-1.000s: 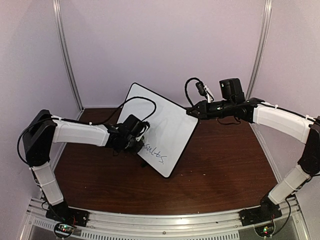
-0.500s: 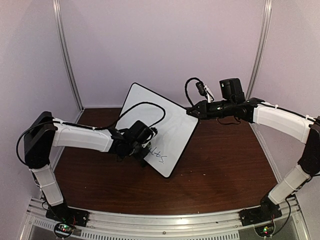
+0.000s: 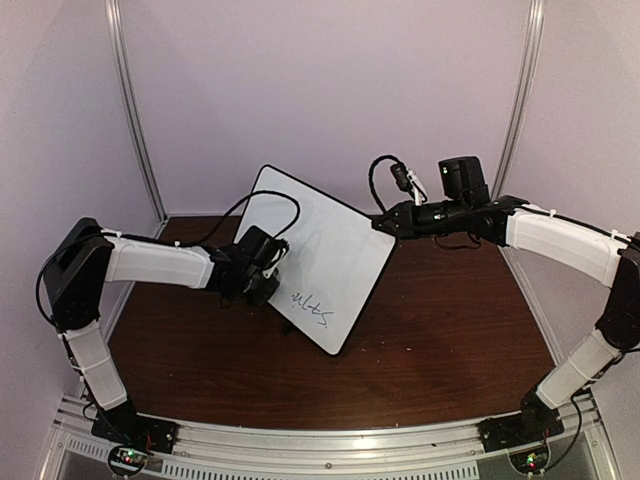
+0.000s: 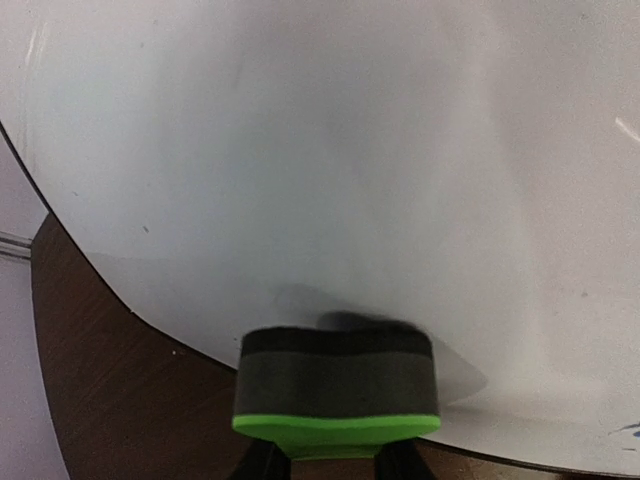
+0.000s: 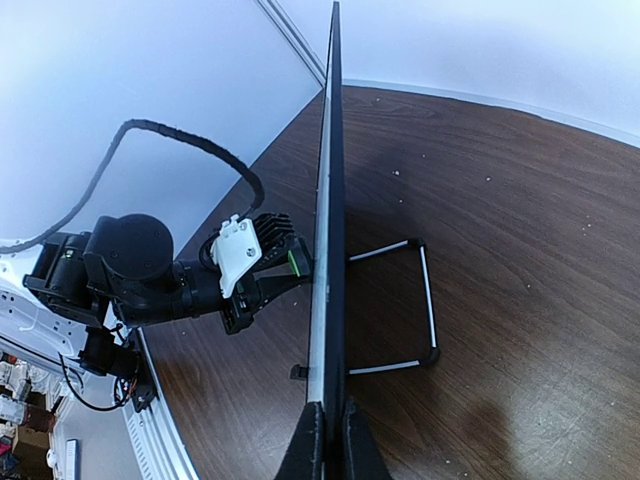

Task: Erase the whiteboard
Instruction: Erase the center of the whiteboard.

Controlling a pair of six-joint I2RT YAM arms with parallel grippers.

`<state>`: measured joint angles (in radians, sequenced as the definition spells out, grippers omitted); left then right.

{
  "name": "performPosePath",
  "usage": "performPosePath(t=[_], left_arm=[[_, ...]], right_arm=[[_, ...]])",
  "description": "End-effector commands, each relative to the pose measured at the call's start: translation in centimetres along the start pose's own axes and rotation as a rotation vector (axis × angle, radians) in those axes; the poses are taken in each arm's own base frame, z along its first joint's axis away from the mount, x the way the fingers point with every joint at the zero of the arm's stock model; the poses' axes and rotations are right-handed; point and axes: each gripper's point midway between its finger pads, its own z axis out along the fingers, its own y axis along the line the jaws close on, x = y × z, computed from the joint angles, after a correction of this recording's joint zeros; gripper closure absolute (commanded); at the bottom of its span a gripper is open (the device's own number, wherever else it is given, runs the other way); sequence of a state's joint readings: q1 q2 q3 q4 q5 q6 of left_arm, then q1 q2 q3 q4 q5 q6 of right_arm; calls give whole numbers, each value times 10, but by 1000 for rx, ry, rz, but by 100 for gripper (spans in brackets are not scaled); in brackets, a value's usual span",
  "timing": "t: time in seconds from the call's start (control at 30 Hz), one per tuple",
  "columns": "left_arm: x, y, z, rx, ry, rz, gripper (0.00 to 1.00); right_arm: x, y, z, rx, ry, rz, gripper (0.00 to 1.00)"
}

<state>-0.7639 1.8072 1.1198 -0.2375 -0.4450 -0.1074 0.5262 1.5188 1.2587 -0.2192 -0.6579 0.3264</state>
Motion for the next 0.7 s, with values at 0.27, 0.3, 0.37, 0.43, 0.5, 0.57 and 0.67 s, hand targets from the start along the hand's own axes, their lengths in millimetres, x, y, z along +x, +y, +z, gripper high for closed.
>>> performPosePath(t=[0.27,0.3,0.37,0.43,0.5,0.57,0.67], left_arm=[[-37,-107,-35,264,-168,77,100],[-38,-112,-36,279,-169,78,100],[-40,-119,-40,295,-178,85,100],[-42,-123,-43,303,-186,93,100],[-44,-126,-45,314,-196,96,100],[-47,-128,-49,326,-210,98,100],[-52,-131,-52,337,-224,102,100]], right_arm=[[26,31,9,-150,95,-50,100],[26,31,10,-151,96,-51,100],[26,31,10,-151,97,-50,100],[27,31,10,-150,97,-50,100],[27,31,10,-151,97,-51,100],[27,31,10,-151,97,-50,100],[27,31,10,-151,98,-50,100]])
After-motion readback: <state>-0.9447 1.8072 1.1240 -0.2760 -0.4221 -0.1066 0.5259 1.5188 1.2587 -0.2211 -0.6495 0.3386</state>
